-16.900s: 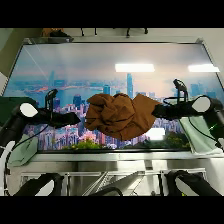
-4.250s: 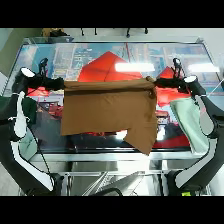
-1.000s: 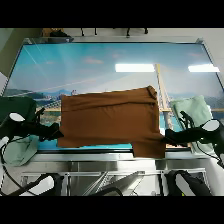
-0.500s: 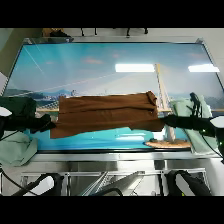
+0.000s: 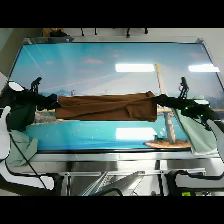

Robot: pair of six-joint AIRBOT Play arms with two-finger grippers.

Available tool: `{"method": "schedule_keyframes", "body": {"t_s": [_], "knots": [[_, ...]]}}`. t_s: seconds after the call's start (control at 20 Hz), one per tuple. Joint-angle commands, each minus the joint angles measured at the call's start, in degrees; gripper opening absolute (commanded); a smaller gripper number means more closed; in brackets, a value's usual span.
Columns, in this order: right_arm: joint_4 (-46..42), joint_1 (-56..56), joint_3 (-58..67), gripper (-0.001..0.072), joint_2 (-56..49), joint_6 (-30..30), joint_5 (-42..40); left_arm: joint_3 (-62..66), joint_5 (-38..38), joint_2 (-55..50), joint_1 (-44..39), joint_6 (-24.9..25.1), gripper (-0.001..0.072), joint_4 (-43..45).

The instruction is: Fold the shirts.

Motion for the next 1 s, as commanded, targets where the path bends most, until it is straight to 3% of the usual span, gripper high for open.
{"method": "schedule_keyframes", "body": {"t_s": [0.0,0.05,0.1,0.15,0.2,0.25,0.3,0.35,0.4,0.55,0.8,0.95], "knots": [[1.46,2.03,1.07,0.0026,-6.29,-3.02,-4.0,6.4,0.28,-8.76,-0.87,-0.17,0.0014,-0.04],[1.49,1.97,1.16,0.0027,-6.23,-3.37,-4.15,7.34,0.24,-10.25,-0.74,-0.33,0.0016,-0.04],[1.22,1.68,1.62,0.0078,-5.86,-4.11,-3.78,7.96,0.11,-11.06,-0.76,-0.37,0.0017,-0.07],[1.01,1.14,2.34,0.0277,-4.83,-4.09,-2.93,8.5,-0.17,-11.37,-0.79,-0.33,0.0019,-0.09],[0.59,0.37,3.21,0.0355,-3.52,-4.04,-1.75,9.31,-0.81,-11.37,-0.9,-0.31,0.022,-0.09],[-0.59,-0.61,4.2,0.0397,-2.03,-4.0,-0.87,10.56,-1.92,-11.37,-0.9,-0.33,0.062,-0.09],[-2.69,-1.92,5.01,0.0413,-0.48,-2.71,-0.98,12.26,-3.54,-11.34,-0.87,-0.46,0.0688,-0.11],[-5.11,-3.56,5.46,0.0585,0.61,0.72,-1.09,14.05,-5.38,-11.34,-0.87,-0.44,0.0689,-0.07],[-7.04,-5.29,5.53,0.0675,1.07,3.91,-0.81,16.13,-7.26,-11.34,-0.87,-0.46,0.0688,-0.09],[-12.57,-9.22,5.51,0.0677,-0.79,9.46,4.2,21.68,-12.33,-11.32,-0.9,-1.53,0.0688,-0.26],[-12.33,-6.97,5.51,0.0677,-7.98,9.6,8.57,25.31,-14.1,-10.99,-1.44,-2.23,0.0687,-10.25],[-11.04,-4.24,5.53,0.0677,-11.47,9.55,8.55,25.29,-14.1,-10.99,-3.54,-2.19,0.0687,-11.06]]}}
